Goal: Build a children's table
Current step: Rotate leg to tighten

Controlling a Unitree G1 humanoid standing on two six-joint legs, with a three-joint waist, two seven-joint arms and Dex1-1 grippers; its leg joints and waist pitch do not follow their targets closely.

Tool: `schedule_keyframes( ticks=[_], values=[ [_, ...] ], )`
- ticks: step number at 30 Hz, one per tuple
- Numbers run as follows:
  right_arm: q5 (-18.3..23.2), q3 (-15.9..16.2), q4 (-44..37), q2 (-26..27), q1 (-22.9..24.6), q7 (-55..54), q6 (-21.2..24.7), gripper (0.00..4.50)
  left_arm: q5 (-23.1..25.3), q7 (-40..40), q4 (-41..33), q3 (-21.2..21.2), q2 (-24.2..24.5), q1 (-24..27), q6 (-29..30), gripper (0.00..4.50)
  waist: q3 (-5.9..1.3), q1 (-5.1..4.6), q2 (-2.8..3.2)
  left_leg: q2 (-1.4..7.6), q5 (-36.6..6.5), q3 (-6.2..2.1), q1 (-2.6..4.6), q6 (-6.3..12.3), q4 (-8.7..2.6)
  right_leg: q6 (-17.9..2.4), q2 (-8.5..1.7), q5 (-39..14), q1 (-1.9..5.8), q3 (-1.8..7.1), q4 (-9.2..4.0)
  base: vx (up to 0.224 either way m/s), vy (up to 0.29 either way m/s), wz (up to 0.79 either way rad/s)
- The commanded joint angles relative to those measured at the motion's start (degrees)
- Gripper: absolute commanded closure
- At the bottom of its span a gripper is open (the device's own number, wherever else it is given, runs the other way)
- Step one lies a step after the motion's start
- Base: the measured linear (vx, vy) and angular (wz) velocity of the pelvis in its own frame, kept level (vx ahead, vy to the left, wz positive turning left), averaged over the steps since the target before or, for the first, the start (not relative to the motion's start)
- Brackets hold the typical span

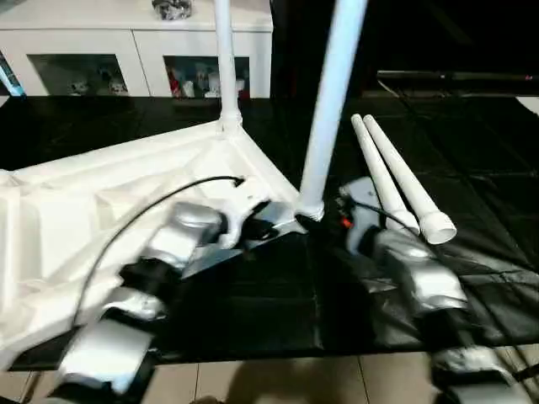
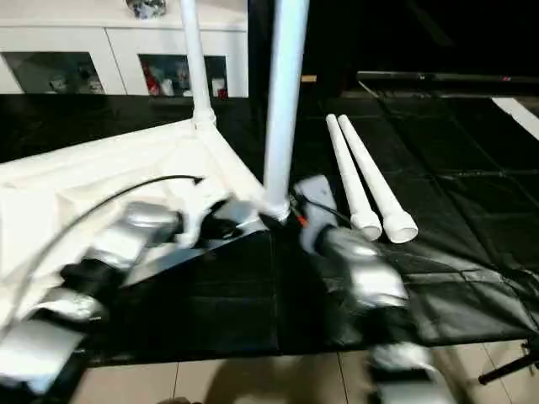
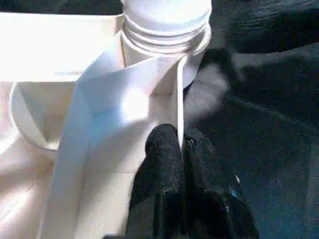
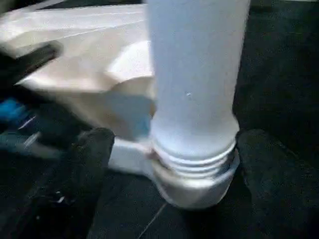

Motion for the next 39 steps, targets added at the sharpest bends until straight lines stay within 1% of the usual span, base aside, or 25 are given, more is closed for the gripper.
schedule_keyframes(
  ticks=[1,2,3,4,5,6,8,9,10,12,14,15,17,18,20,22,24,26,28,30,31,32,33,35,39],
  values=[
    [1.3,1.7,-2.4,-2.9,0.1,7.5,-1.1,0.07,-1.9,-7.2,-2.1,-1.9,1.4,0.8,-4.1,4.50,-3.89,0.55,-0.16,4.42,-8.0,-2.33,0.68,4.26,-3.40,-12.7,-6.33,-7.4,2.98,3.52,-4.31,0.000,0.000,0.00],
    [1.3,1.7,-2.4,-2.9,0.1,7.5,-1.1,0.07,-1.9,-7.2,-2.1,-1.9,1.4,0.8,-4.1,4.50,-3.85,0.69,-0.17,4.52,-8.0,-2.31,0.71,4.42,-3.41,-12.7,-6.27,-7.6,3.00,3.48,-4.36,0.000,0.000,0.00],
    [1.3,1.8,-2.4,-3.7,0.1,8.8,-1.4,0.07,-2.0,-8.5,-2.3,-2.3,2.0,0.9,-4.7,4.50,-3.86,1.17,-0.05,4.70,-7.6,-2.15,0.80,4.29,-3.39,-13.0,-6.13,-7.2,2.72,3.45,-4.11,0.000,0.000,0.00],
    [1.4,2.0,-2.4,-4.6,0.0,10.5,-1.5,0.07,-2.1,-10.3,-2.5,-2.7,2.7,1.1,-5.2,4.50,-3.86,1.17,-0.05,4.70,-7.6,-2.15,0.80,4.29,-3.39,-13.0,-6.13,-7.2,2.72,3.45,-4.11,0.000,0.000,0.00],
    [1.4,2.5,-2.3,-5.9,-0.1,13.0,-1.7,0.07,-2.3,-13.4,-3.0,-3.6,3.9,1.4,-5.9,4.50,-3.87,1.43,-0.13,4.78,-8.2,-2.07,1.06,4.11,-3.38,-13.2,-6.21,-7.5,2.55,3.46,-4.14,0.000,0.000,0.00],
    [1.5,2.8,-2.3,-6.5,-0.2,14.2,-1.7,0.07,-2.4,-15.1,-3.3,-4.0,4.6,1.5,-6.3,4.50,-3.89,1.71,-0.05,4.84,-8.2,-2.11,0.88,3.99,-3.37,-13.4,-6.29,-7.9,2.68,3.43,-4.02,0.000,0.000,0.00],
    [1.4,3.8,-1.9,-8.1,-0.6,17.6,-2.7,0.07,-2.1,-18.8,-3.5,-5.4,6.2,1.6,-7.7,4.50,-4.05,2.24,-0.06,4.99,-7.7,-2.15,0.95,3.87,-3.29,-13.4,-6.23,-6.9,2.53,3.37,-3.75,0.000,0.000,0.00],
    [1.0,4.5,-1.4,-8.9,-1.0,19.2,-3.8,0.07,-1.8,-21.1,-3.5,-6.1,7.2,1.6,-8.8,4.50,-3.97,2.57,0.02,4.99,-7.9,-2.00,1.01,3.88,-3.26,-13.3,-6.20,-6.6,2.24,3.42,-3.71,0.000,0.000,0.00],
    [0.7,5.6,-0.6,-9.9,-1.6,21.6,-5.3,0.07,-1.5,-23.7,-3.4,-7.1,8.2,1.6,-10.3,4.50,-3.95,2.65,-0.09,4.97,-8.1,-2.01,0.95,3.79,-3.28,-13.3,-6.27,-6.9,2.25,3.40,-3.75,0.000,0.000,0.00],
    [0.7,6.7,0.3,-10.5,-2.3,24.5,-5.9,0.07,-1.2,-26.2,-3.4,-7.8,9.0,1.5,-11.5,4.50,-3.85,2.81,-0.17,4.90,-9.0,-2.03,0.94,3.44,-3.32,-12.9,-6.35,-8.8,2.31,3.37,-3.88,0.000,0.000,0.00],
    [0.4,7.5,1.0,-10.8,-2.8,26.4,-6.9,0.07,-1.0,-27.5,-3.5,-8.4,9.4,1.5,-12.3,4.50,-3.85,2.89,-0.08,4.99,-9.4,-2.07,0.95,3.05,-3.35,-12.8,-6.45,-9.9,2.30,3.38,-3.95,0.000,0.000,0.00],
    [0.2,8.0,1.4,-10.7,-3.0,27.2,-7.4,0.07,-0.9,-28.4,-3.6,-8.9,9.6,1.5,-12.7,4.50,-3.87,2.94,-0.28,5.01,-9.3,-2.05,0.98,2.91,-3.34,-12.7,-6.40,-9.9,2.22,3.41,-3.93,0.000,0.000,0.00],
    [-0.1,8.6,2.1,-10.5,-3.3,28.3,-8.1,0.07,-0.7,-29.4,-3.8,-9.6,9.8,1.5,-13.4,4.50,-3.91,3.15,-0.18,5.03,-8.8,-2.05,0.95,2.96,-3.32,-12.8,-6.41,-9.4,2.23,3.40,-3.82,0.000,0.000,0.00],
    [0.0,9.0,2.3,-10.3,-3.4,28.9,-8.2,0.07,-0.7,-29.8,-3.8,-9.9,9.9,1.5,-13.8,4.50,-3.99,3.32,-0.37,5.02,-8.5,-2.02,0.97,3.10,-3.25,-12.9,-6.43,-8.8,2.22,3.42,-3.72,0.000,0.000,0.00],
    [0.1,9.5,2.3,-10.0,-3.4,29.6,-8.6,0.07,-0.6,-30.1,-3.9,-10.3,10.0,1.5,-14.0,4.50,-4.00,3.63,-0.33,4.99,-8.0,-2.00,0.93,3.40,-3.20,-12.8,-6.46,-8.4,2.21,3.43,-3.66,0.000,0.000,0.00],
    [0.6,10.2,1.9,-9.7,-3.1,30.9,-8.7,0.07,-0.5,-30.1,-3.6,-10.7,9.9,1.4,-14.5,4.50,-4.03,3.73,-0.45,4.99,-7.8,-2.03,0.89,3.47,-3.20,-12.6,-6.44,-8.7,2.24,3.37,-3.61,0.000,0.000,0.00],
    [1.0,10.7,1.8,-9.5,-3.0,31.7,-9.0,0.07,-0.3,-30.2,-3.1,-10.8,9.9,1.2,-15.2,4.50,-4.05,3.79,-0.29,4.98,-8.1,-2.05,0.91,3.34,-3.19,-12.5,-6.46,-9.2,2.20,3.35,-3.69,0.000,0.000,0.00],
    [1.2,10.9,1.9,-9.4,-2.9,32.2,-9.1,0.07,-0.2,-30.1,-2.8,-10.8,9.8,1.1,-15.4,4.50,-4.02,3.81,-0.37,4.99,-8.3,-2.06,0.90,3.32,-3.21,-12.4,-6.43,-9.6,2.21,3.38,-3.74,0.000,0.000,0.00],
    [2.7,10.6,1.4,-8.8,-2.5,33.1,-7.9,0.32,-0.1,-29.8,-2.4,-10.6,9.6,1.1,-15.6,4.50,-4.02,3.87,-0.37,5.01,-8.5,-2.06,0.95,3.16,-3.21,-12.2,-6.45,-10.1,2.18,3.38,-3.80,0.000,0.000,0.00],
    [4.0,10.2,0.6,-8.3,-2.3,33.8,-6.5,0.40,-0.2,-29.8,-2.2,-10.6,9.7,1.1,-15.8,4.50,-4.03,3.89,-0.35,5.03,-8.5,-2.10,0.91,3.15,-3.23,-12.2,-6.47,-10.2,2.22,3.39,-3.79,0.000,0.000,0.00],
    [4.0,10.2,0.6,-8.3,-2.3,33.8,-6.5,0.57,-0.2,-29.8,-2.2,-10.6,9.7,1.1,-15.8,4.50,-4.08,3.91,-0.36,5.02,-8.4,-2.09,0.91,3.25,-3.21,-12.2,-6.40,-10.0,2.22,3.36,-3.72,0.000,0.000,0.00],
    [4.5,10.1,0.3,-8.2,-2.2,34.2,-6.1,0.57,-0.3,-29.8,-2.2,-10.7,9.7,1.1,-15.9,4.50,-4.07,3.90,-0.32,5.04,-8.3,-2.12,0.90,3.28,-3.22,-12.2,-6.40,-9.8,2.20,3.36,-3.67,0.000,0.000,0.00],
    [4.6,10.1,0.1,-8.3,-2.1,34.5,-5.7,0.79,-0.3,-29.9,-2.1,-10.7,9.8,1.2,-15.9,4.50,-4.09,3.92,-0.33,5.03,-8.2,-2.11,0.90,3.32,-3.19,-12.2,-6.40,-9.5,2.21,3.36,-3.65,0.000,0.000,0.00],
    [4.8,10.4,-0.2,-8.5,-1.9,35.1,-5.0,0.84,-0.4,-29.8,-2.0,-10.8,9.8,1.2,-16.0,4.50,-4.15,3.97,-0.32,5.00,-7.9,-2.08,0.90,3.28,-3.15,-12.3,-6.39,-9.2,2.19,3.33,-3.61,0.000,0.000,0.00],
    [5.1,10.8,-0.3,-8.9,-1.6,36.1,-4.1,1.29,-0.5,-30.0,-1.8,-10.9,9.9,1.2,-16.1,4.50,-4.13,3.96,-0.33,4.95,-7.8,-2.09,0.86,3.20,-3.13,-12.3,-6.40,-9.3,2.20,3.30,-3.61,0.000,0.000,0.00]
  ],
)
